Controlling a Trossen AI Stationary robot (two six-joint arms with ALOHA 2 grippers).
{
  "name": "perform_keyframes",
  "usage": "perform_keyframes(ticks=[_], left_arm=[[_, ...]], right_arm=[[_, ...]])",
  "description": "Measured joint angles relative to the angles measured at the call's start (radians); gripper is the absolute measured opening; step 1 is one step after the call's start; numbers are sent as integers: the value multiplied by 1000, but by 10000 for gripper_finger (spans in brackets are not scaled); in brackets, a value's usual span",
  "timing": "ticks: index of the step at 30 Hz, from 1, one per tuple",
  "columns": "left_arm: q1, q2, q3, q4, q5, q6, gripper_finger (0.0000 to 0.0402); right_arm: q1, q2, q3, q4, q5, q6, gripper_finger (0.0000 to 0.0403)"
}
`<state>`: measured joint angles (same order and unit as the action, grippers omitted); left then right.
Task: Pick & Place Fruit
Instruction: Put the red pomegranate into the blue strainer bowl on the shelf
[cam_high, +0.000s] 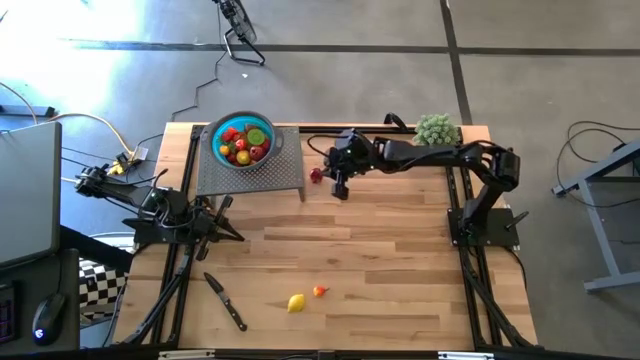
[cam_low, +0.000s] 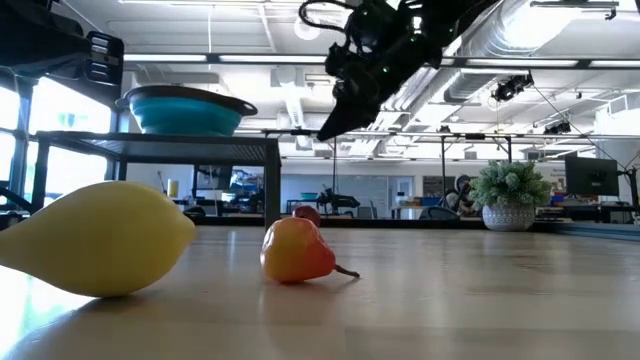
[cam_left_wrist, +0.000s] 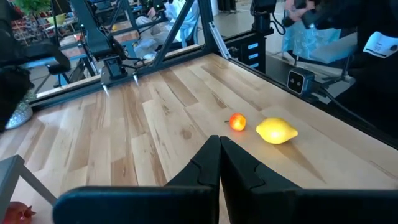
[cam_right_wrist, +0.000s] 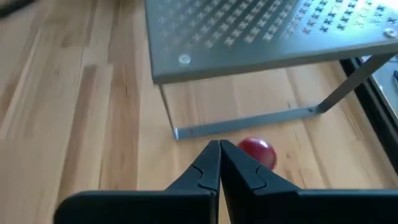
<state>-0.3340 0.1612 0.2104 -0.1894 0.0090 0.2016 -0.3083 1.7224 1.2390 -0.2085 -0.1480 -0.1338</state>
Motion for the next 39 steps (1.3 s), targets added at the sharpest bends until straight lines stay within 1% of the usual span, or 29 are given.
perform_keyframes(ticks=[2,4,8,12,15,18,23,26,29,33,37,39], left_arm=[[0,0,0,0,0,0,0],[0,0,0,1,0,0,0],[0,0,0,1,-1,1,0],[0,0,0,2,-3,2,0],[0,0,0,2,-3,3,0],[0,0,0,0,-3,3,0],[0,0,0,-4,-3,3,0],[0,0,0,-12,-3,3,0],[0,0,0,-23,-3,3,0],[0,0,0,-23,-3,3,0],[0,0,0,-23,0,0,0],[0,0,0,-23,0,0,0]], right_arm=[[-14,0,1,-14,-12,-40,2],[-28,0,22,-69,-2,-51,2],[-36,11,106,-207,45,-97,2],[-32,60,208,-277,28,-165,2],[-40,130,301,-321,-7,-211,2],[-59,226,412,-380,-39,-255,2],[-81,421,639,-619,-41,-326,2],[-92,487,732,-748,-58,-346,2],[-104,494,742,-781,-93,-374,2],[-106,494,742,-776,-79,-398,3],[-98,492,742,-775,-89,-424,3],[-91,492,742,-774,-82,-450,11]])
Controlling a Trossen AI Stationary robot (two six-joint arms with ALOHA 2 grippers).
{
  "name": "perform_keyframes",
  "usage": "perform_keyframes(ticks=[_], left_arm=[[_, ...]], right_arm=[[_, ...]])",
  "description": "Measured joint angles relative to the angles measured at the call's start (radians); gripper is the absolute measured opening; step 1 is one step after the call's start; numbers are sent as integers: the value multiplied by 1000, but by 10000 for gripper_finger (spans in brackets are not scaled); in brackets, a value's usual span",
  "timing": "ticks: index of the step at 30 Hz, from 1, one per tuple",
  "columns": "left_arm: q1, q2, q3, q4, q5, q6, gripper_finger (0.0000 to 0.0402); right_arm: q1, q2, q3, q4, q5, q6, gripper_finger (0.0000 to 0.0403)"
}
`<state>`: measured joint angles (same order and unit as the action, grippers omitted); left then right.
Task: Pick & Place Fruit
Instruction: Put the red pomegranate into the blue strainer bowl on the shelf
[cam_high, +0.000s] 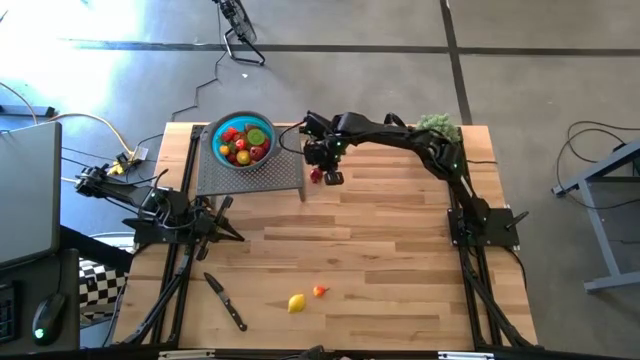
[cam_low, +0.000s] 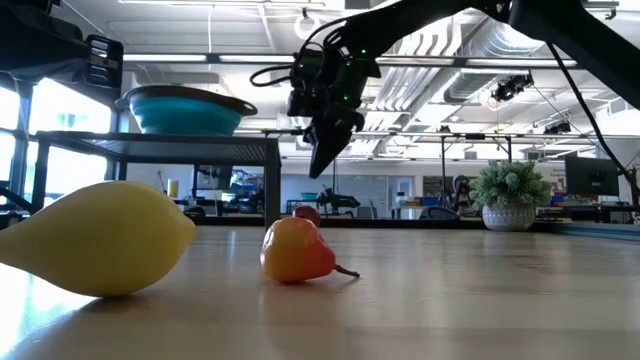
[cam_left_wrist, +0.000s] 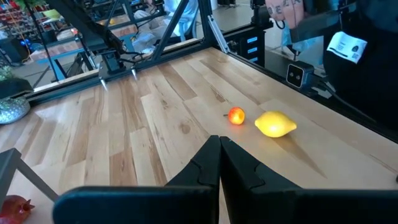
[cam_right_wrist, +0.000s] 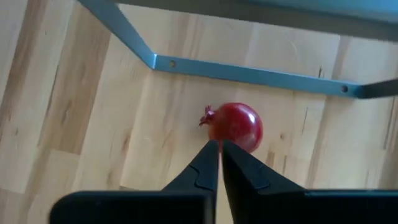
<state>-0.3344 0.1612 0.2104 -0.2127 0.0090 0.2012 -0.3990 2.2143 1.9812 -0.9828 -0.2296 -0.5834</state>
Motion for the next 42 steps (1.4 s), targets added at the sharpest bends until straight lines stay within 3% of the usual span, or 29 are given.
perform_keyframes(ticks=[4,13,18,23,31,42], left_arm=[[0,0,0,0,0,0,0],[0,0,0,0,-1,0,0],[0,0,0,-9,-1,-1,0],[0,0,0,-33,-2,-3,0],[0,0,0,-31,-3,-2,0],[0,0,0,-31,-3,-1,0]], right_arm=[[20,0,0,13,50,-24,61],[26,0,0,25,71,10,275],[19,-2,-1,53,71,39,354],[20,-2,-1,149,68,136,380],[5,3,-85,200,1,143,382],[13,6,-170,293,97,142,382]])
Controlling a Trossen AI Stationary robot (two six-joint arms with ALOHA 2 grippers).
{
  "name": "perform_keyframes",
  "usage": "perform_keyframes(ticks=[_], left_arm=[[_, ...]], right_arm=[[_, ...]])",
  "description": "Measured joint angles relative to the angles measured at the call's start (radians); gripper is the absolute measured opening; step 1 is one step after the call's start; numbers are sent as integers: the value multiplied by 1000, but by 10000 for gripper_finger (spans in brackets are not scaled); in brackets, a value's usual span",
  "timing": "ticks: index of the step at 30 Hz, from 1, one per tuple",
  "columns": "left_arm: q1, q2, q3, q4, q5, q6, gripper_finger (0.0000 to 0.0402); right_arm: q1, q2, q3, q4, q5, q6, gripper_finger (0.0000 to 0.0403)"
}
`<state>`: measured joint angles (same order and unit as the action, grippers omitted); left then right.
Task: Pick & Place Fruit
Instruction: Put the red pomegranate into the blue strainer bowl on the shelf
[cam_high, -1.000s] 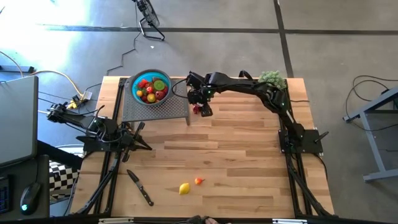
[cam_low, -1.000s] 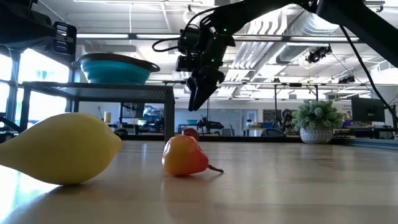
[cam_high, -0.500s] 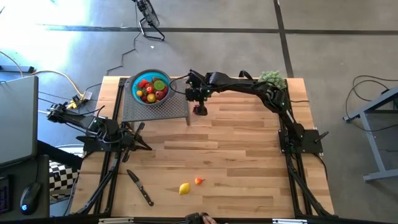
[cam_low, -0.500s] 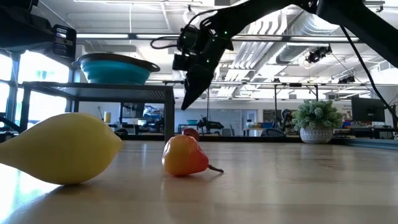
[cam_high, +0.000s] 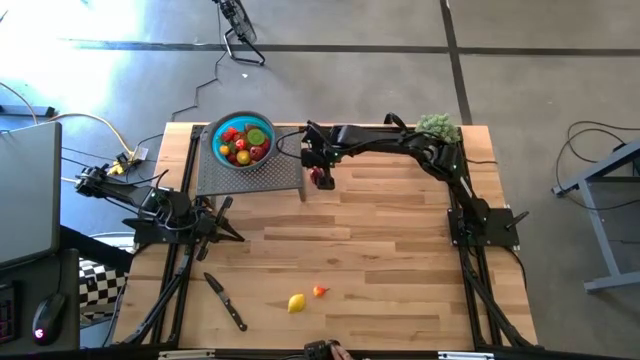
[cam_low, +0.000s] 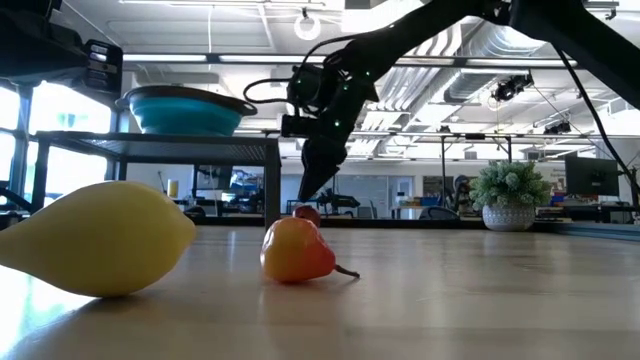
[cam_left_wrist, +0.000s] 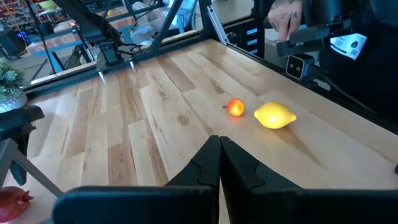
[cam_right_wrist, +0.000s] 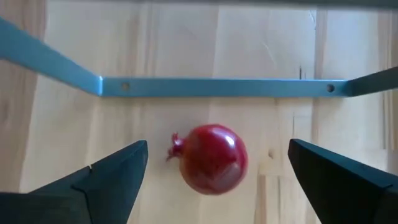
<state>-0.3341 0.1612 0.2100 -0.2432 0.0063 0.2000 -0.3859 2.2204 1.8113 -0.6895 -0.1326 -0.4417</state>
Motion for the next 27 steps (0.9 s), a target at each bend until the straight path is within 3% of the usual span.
perform_keyframes(ticks=[6,11,27], left_arm=[[0,0,0,0,0,0,0],[0,0,0,0,0,0,0],[0,0,0,1,2,0,0]], right_arm=[[0,0,0,-22,56,-174,382],[-3,0,0,-36,-32,-195,382],[5,23,0,-18,17,-454,382]])
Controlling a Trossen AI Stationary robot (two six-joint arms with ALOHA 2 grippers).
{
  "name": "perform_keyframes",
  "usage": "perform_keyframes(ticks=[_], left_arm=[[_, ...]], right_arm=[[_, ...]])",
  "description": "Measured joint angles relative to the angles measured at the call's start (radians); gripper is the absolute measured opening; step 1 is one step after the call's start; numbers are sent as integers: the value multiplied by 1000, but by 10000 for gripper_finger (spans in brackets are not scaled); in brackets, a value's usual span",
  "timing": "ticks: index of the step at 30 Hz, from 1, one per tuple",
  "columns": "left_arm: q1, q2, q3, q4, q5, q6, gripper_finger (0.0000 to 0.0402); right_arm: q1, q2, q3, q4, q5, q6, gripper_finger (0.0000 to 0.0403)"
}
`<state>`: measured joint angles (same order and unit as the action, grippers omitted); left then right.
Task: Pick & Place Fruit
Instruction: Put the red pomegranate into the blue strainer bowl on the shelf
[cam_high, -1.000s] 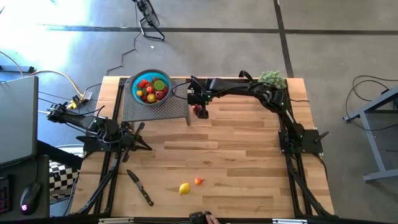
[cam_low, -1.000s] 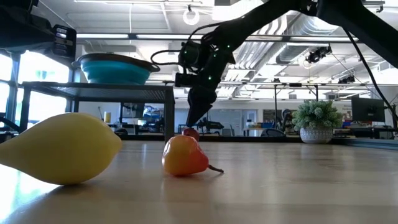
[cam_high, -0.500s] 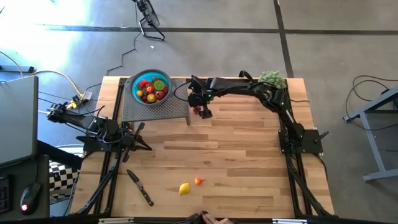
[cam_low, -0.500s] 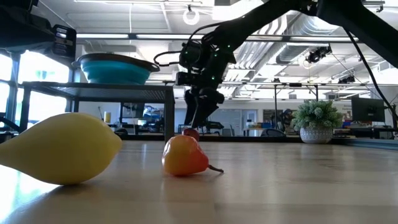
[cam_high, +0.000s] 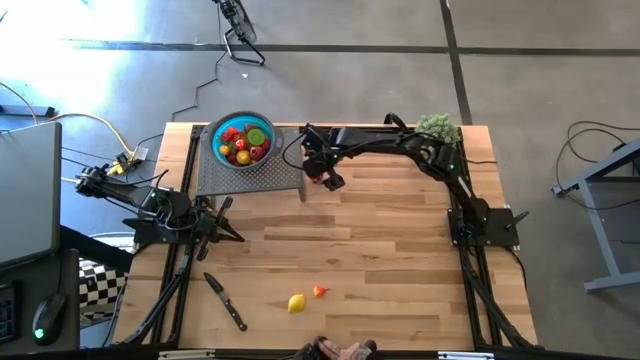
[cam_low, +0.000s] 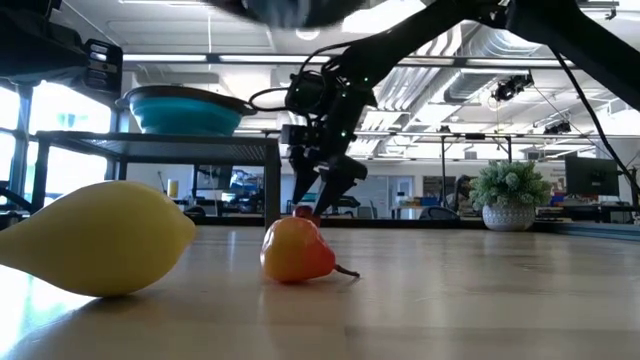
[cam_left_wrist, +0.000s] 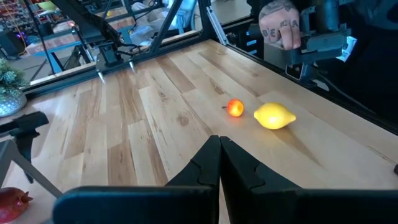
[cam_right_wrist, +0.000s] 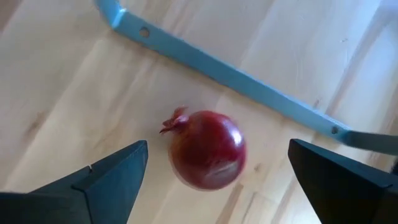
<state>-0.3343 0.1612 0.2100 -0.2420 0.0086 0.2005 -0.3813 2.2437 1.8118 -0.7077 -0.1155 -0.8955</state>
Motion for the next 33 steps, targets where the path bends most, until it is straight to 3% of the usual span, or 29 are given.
perform_keyframes(ticks=[33], left_arm=[[0,0,0,-25,-3,0,0]], right_arm=[[4,4,0,47,38,11,382]])
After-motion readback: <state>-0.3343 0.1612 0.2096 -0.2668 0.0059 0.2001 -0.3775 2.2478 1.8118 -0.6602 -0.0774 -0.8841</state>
